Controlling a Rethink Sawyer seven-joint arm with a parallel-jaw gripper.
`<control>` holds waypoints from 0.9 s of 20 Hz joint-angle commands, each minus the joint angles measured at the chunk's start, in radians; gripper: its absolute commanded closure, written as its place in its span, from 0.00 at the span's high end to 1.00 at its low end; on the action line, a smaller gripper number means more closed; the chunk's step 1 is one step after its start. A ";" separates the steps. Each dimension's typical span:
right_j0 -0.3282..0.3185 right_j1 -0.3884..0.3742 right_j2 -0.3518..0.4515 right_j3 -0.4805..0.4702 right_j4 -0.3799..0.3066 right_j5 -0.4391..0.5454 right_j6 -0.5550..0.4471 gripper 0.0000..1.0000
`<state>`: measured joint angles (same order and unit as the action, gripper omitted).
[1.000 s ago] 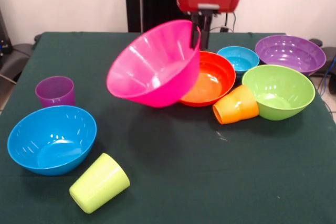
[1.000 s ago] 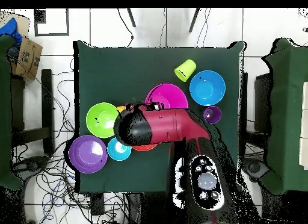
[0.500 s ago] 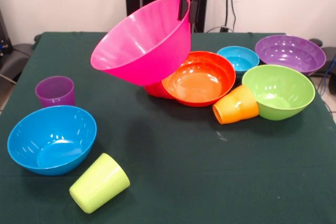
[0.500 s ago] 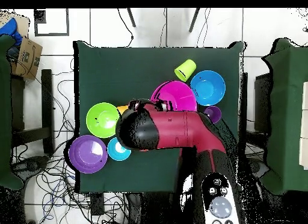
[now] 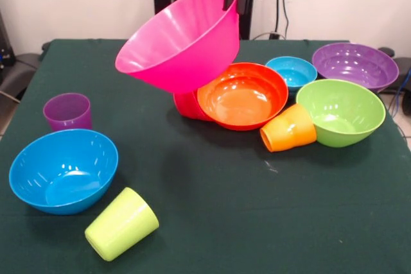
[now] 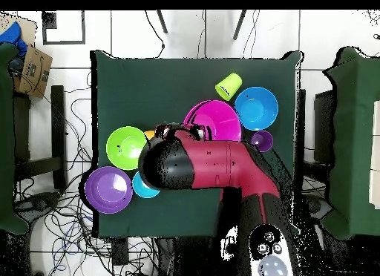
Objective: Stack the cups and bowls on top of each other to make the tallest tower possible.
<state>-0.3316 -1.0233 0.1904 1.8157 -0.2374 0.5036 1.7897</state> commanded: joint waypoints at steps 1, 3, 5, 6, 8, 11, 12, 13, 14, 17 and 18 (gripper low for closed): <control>0.004 -0.014 0.064 0.108 0.027 0.140 -0.013 0.00; 0.007 -0.025 0.059 0.119 0.032 0.149 -0.011 0.00; 0.006 -0.031 0.057 0.121 0.034 0.163 -0.016 0.00; 0.003 -0.032 0.058 0.122 0.036 0.170 -0.020 0.00; 0.000 -0.045 0.058 0.139 0.040 0.174 -0.025 0.00; -0.002 -0.059 0.059 0.156 0.050 0.179 -0.025 0.00; -0.002 -0.060 0.061 0.159 0.054 0.179 -0.024 0.00; -0.002 -0.061 0.062 0.162 0.057 0.179 -0.023 0.00; 0.001 -0.063 0.061 0.167 0.059 0.178 -0.018 0.00; 0.006 -0.073 0.059 0.177 0.064 0.172 -0.011 0.00; 0.007 -0.077 0.058 0.179 0.064 0.173 -0.010 0.00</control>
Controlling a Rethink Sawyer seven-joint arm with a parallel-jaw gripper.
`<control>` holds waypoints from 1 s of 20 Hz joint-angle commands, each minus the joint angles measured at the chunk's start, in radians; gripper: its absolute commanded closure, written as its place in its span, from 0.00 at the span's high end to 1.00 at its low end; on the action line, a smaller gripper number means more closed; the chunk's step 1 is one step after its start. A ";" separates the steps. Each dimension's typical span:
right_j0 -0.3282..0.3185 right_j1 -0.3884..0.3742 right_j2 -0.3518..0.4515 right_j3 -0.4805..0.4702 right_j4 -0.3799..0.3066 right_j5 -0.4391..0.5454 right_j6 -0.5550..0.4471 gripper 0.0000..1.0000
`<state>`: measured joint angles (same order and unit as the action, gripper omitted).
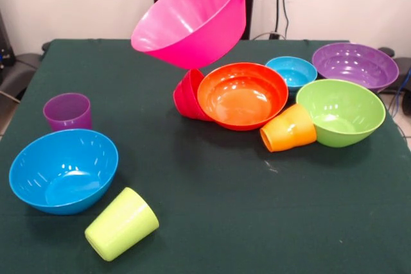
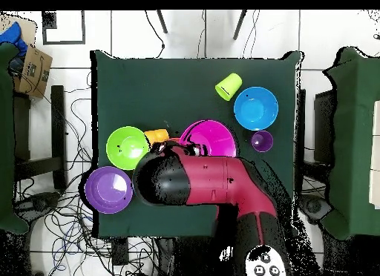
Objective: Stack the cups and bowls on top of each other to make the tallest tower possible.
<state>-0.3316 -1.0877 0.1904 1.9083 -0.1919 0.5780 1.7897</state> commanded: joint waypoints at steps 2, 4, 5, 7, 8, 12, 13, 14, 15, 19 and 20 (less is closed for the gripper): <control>0.007 -0.016 0.059 0.091 0.022 0.100 -0.010 0.00; 0.008 -0.016 0.059 0.097 0.025 0.098 -0.004 0.00; 0.010 -0.015 0.060 0.100 0.027 0.095 -0.001 0.00; 0.013 -0.013 0.063 0.110 0.030 0.083 0.005 0.00; 0.015 -0.014 0.061 0.113 0.029 0.080 0.008 0.00; 0.024 -0.020 0.052 0.142 0.025 0.054 0.024 0.00; 0.024 -0.022 0.051 0.155 0.026 0.045 0.028 0.00; 0.025 -0.025 0.049 0.168 0.026 0.035 0.032 0.00; 0.025 -0.026 0.048 0.180 0.027 0.024 0.037 0.00; 0.029 -0.027 0.038 0.231 0.025 -0.034 0.067 0.00; 0.029 -0.026 0.037 0.242 0.025 -0.047 0.072 0.00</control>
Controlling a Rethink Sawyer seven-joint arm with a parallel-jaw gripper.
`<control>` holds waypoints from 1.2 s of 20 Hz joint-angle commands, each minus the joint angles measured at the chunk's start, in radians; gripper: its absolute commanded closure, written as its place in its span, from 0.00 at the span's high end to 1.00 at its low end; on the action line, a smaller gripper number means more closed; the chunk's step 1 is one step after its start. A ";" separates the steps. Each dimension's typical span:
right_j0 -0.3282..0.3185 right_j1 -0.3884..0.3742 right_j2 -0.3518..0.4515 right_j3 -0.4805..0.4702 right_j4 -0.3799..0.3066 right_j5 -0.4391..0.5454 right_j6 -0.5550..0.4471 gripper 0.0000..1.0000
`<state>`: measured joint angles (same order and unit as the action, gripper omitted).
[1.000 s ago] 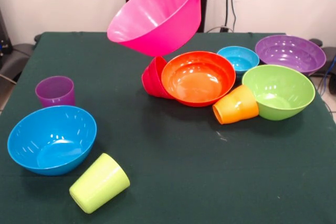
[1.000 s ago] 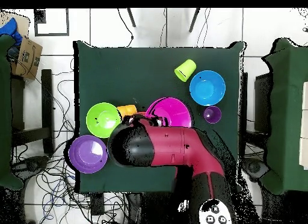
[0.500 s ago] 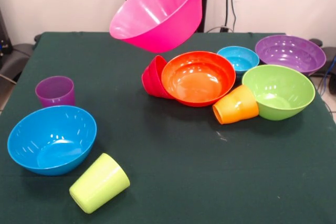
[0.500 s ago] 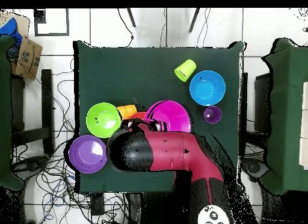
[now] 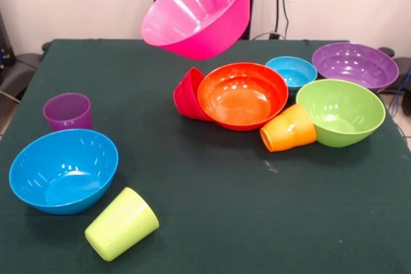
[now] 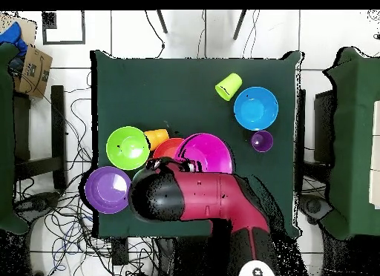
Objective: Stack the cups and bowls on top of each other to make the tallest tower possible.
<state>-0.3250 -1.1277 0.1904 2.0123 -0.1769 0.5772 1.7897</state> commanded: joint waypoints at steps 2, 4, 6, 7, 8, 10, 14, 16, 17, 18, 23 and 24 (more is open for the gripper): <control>0.020 0.016 0.038 0.156 0.010 -0.074 0.079 0.00; 0.014 0.022 0.044 0.175 0.012 -0.107 0.083 0.00; 0.011 0.039 0.043 0.197 0.004 -0.153 0.094 0.00; 0.014 0.050 0.039 0.205 -0.006 -0.179 0.103 0.00; 0.014 0.056 0.039 0.209 -0.009 -0.193 0.105 0.00; 0.019 0.057 0.033 0.208 -0.025 -0.202 0.099 0.00; 0.023 0.048 0.019 0.218 -0.008 -0.230 0.125 1.00; 0.035 0.036 0.015 0.211 -0.017 -0.216 0.116 1.00; 0.035 0.031 0.021 0.207 -0.004 -0.213 0.117 1.00; 0.031 0.029 0.027 0.212 0.002 -0.214 0.113 1.00; 0.035 0.011 0.027 0.191 0.053 -0.161 0.130 1.00; 0.036 0.006 0.028 0.190 0.056 -0.154 0.124 1.00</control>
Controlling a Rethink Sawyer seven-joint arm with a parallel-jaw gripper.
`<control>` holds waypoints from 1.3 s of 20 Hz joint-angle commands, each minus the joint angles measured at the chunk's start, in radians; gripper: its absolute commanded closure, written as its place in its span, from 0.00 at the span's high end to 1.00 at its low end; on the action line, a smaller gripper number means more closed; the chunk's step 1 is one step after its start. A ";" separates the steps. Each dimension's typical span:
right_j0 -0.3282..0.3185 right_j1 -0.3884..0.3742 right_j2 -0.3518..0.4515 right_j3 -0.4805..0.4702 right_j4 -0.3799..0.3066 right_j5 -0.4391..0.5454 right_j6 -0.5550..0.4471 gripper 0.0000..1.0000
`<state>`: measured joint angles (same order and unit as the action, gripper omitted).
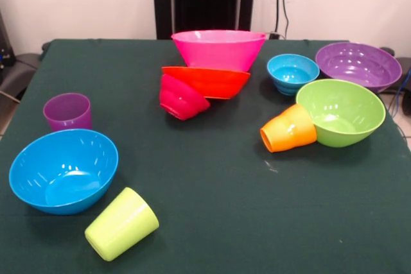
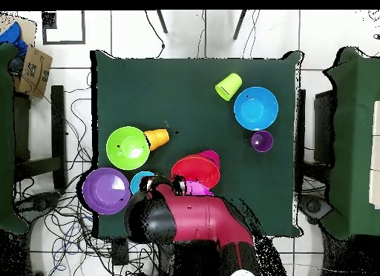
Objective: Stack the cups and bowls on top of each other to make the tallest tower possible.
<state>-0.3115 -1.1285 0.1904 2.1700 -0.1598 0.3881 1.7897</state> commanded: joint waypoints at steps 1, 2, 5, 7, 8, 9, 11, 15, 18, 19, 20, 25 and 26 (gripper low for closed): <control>0.029 0.004 0.022 0.029 0.039 0.043 0.126 1.00; 0.030 0.003 0.022 0.028 0.042 0.045 0.124 1.00; 0.027 0.016 0.020 0.027 0.039 0.029 0.120 1.00; 0.022 0.021 0.024 0.028 0.042 0.022 0.116 1.00; 0.020 0.022 0.024 0.026 0.042 0.023 0.114 1.00; 0.018 0.014 0.027 0.027 0.047 0.032 0.110 1.00; 0.022 0.011 0.025 0.016 0.048 0.047 0.109 1.00; 0.027 0.010 0.022 0.012 0.049 0.052 0.112 1.00; 0.030 0.002 0.022 0.006 0.054 0.068 0.109 1.00; 0.032 -0.003 0.021 0.002 0.056 0.079 0.107 1.00; 0.034 -0.001 0.021 -0.004 0.057 0.084 0.107 1.00; 0.028 0.003 0.023 -0.020 0.062 0.094 0.094 1.00; 0.028 -0.001 0.023 -0.023 0.064 0.103 0.091 1.00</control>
<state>-0.2987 -1.1495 0.1904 2.1700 -0.1152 0.3883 1.7897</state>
